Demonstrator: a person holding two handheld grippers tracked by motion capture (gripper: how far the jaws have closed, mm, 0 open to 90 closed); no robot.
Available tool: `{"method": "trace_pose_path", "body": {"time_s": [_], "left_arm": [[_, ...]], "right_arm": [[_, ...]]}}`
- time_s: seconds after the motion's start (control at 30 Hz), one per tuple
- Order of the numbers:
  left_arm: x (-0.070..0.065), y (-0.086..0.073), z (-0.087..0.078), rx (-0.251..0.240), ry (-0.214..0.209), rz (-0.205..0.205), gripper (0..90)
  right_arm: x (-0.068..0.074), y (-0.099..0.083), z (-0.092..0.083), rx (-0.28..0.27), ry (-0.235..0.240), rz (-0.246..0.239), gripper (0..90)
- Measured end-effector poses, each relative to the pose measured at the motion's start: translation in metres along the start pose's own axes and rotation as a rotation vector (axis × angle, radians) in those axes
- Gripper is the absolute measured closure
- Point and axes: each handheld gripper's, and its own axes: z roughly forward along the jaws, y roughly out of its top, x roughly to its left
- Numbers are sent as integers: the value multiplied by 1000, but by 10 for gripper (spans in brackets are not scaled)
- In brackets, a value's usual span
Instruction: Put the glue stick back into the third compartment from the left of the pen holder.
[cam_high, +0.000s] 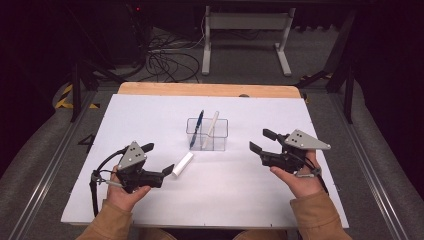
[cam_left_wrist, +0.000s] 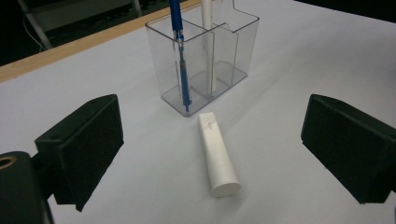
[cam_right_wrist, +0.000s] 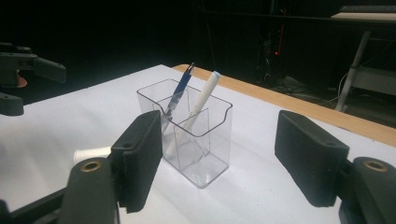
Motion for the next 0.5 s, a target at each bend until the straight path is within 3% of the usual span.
{"method": "trace_pose_path", "body": {"time_s": [0.3, 0.5], "left_arm": [[-1, 1, 2, 4, -11, -6, 67], [-2, 3, 6, 55, 0, -12, 80]], "right_arm": [[0, -1, 0, 0, 3, 0, 329], [1, -1, 1, 2, 6, -3, 329]]}}
